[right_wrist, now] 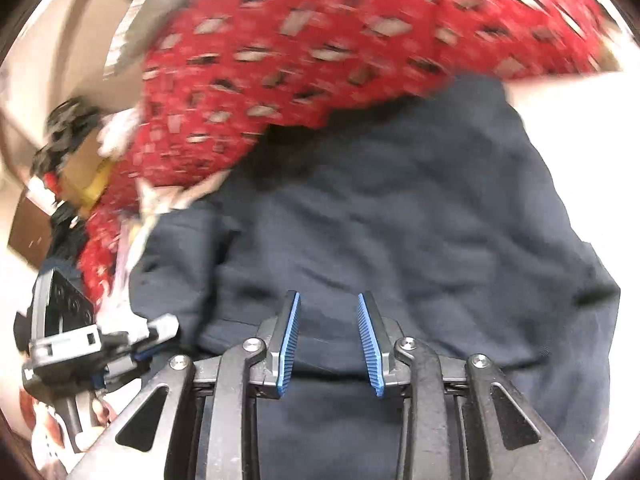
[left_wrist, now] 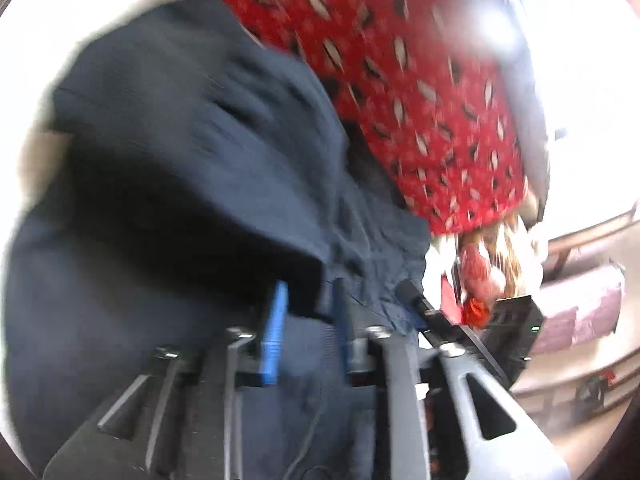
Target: Fold large clothes
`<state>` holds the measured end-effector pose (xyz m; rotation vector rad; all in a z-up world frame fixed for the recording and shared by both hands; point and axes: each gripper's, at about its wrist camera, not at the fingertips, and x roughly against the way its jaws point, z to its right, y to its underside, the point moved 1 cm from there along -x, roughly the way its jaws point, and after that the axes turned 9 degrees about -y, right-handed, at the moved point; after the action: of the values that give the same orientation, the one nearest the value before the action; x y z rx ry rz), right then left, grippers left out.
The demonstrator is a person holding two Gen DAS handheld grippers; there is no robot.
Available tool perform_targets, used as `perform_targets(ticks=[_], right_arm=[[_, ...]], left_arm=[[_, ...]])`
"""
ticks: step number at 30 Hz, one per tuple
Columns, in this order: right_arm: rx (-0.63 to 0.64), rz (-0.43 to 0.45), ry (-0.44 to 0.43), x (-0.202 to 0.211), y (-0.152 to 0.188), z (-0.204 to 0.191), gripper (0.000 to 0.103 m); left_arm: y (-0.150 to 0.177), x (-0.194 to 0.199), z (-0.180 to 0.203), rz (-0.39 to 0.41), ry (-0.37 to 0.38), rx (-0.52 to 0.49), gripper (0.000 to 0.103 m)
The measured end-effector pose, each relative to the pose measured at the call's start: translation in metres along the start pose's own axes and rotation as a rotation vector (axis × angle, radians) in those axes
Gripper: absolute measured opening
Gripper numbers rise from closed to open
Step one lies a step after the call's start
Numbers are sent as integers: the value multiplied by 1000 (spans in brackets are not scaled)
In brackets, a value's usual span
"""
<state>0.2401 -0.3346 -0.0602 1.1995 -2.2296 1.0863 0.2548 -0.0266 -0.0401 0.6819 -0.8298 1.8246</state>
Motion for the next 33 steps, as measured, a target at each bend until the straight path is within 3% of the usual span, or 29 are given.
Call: perform_targets(ticks=[1,3,5,10,12,13,14,15,16,18,21,25,27,30,33], right_arm=[[38,2,-19,-2,-3,-13,39],[139,-7,-60,-9,-5,-47,56],[260,-35,-75,-23,-1,-84,64],[480,-166,-33,-69,29,-143,64],[552,-190,45,-89,36,-156,63],[585,-193,96,-99,38,-161,61],[616,-183,143,-106,37,-164,47],[624,-168,150,-108,36,-166,9],[607,-171,121,-107,33,-165,2],[472,-112,0,-87,21,-153,0],[271,5,-78,-50,3,-119,0],[-142,136,-194,0,-8,-26,1],[-340,183,-191,20,1,30,6],[-532,212,-147,38,19,88,7],[-586,287,-141,66,34,113,9]], left_arm=[[-2,7,-9,22,-18,20,34],[-7,19,-35,63,-47,83,34],[-11,21,-58,63,-92,154,34],[-11,9,-93,20,-39,292,34],[-10,9,-97,17,-23,304,34],[-10,10,-96,19,-26,298,34],[-11,12,-95,20,-32,289,34],[-11,12,-93,19,-35,286,34],[-12,12,-93,18,-33,281,34],[-14,14,-87,24,-29,263,34],[-14,11,-78,35,-43,235,34],[-13,9,-70,33,-51,219,34],[-13,11,-67,38,-52,221,34],[-15,13,-59,47,-36,221,34],[-20,13,-48,59,-21,201,34]])
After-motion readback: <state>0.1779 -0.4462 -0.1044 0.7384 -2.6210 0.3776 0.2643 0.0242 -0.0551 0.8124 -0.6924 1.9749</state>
